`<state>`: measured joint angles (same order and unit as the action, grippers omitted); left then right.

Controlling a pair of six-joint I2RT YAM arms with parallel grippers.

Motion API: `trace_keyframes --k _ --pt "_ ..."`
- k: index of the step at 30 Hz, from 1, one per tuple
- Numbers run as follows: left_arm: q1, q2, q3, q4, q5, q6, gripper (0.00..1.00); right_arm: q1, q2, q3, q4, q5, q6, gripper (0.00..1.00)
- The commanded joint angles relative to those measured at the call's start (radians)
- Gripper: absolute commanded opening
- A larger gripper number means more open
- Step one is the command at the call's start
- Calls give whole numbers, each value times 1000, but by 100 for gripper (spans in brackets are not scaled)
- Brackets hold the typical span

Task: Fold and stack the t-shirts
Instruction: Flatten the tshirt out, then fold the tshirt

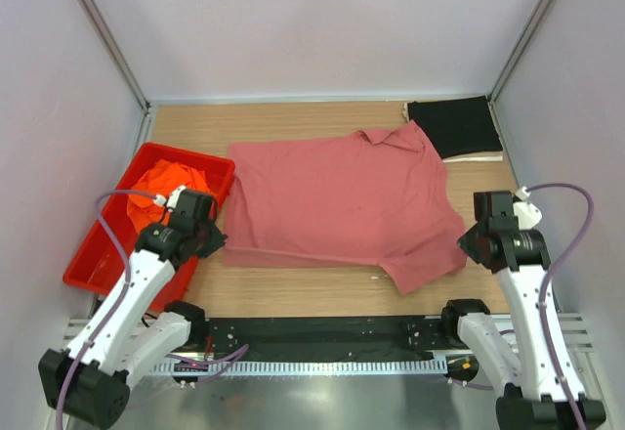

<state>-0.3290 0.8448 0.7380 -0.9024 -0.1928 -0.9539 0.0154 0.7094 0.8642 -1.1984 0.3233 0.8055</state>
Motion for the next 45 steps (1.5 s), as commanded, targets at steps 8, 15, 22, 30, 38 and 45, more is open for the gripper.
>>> trace_keyframes --k 8,15,22,30,38,45 --pt "-1 295 150 117 -117 29 0 -2 314 96 316 37 -88 1" --pt "2 422 225 137 -161 49 0 -2 393 47 496 -10 -123 1" --pt "5 502 251 155 -180 63 0 -3 522 116 577 -59 -177 1" --pt "8 582 297 160 -217 79 0 -2 617 183 591 -26 -209 1" --pt "22 642 320 166 -240 99 0 -2 645 220 580 -43 -233 1" --pt "22 645 316 171 -238 101 0 -3 615 214 563 -18 -239 1"
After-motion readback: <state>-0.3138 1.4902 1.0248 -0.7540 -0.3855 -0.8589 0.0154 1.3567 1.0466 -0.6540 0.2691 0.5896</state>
